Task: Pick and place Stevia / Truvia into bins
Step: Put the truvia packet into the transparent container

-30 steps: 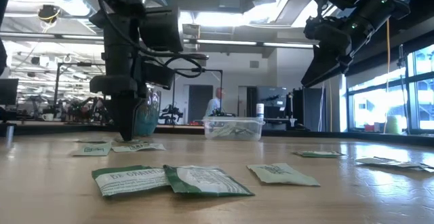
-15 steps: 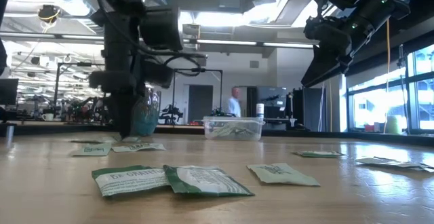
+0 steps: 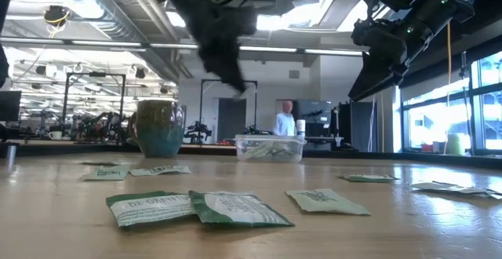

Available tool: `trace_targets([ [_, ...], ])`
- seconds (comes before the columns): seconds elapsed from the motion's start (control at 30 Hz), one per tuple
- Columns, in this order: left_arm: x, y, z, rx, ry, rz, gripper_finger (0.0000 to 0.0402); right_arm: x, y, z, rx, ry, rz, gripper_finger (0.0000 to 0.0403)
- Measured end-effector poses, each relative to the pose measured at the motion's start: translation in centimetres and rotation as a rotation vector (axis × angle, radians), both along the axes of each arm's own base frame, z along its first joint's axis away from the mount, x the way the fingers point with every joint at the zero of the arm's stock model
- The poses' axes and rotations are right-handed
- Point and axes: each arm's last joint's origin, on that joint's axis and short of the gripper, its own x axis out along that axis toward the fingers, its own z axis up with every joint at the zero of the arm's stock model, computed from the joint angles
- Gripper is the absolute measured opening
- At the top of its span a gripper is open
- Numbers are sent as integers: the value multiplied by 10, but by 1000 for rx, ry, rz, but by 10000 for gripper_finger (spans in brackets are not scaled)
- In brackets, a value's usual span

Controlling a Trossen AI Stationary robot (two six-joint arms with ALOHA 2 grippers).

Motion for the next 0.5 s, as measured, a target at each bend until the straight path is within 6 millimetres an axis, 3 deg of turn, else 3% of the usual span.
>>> trace_targets([
  [0.2, 12, 36, 12, 80, -153, 18, 3, 0, 0, 0, 0, 0, 0, 147],
  [0.5, 28, 72, -27, 72, -140, 64, 3, 0, 0, 0, 0, 2, -1, 147],
])
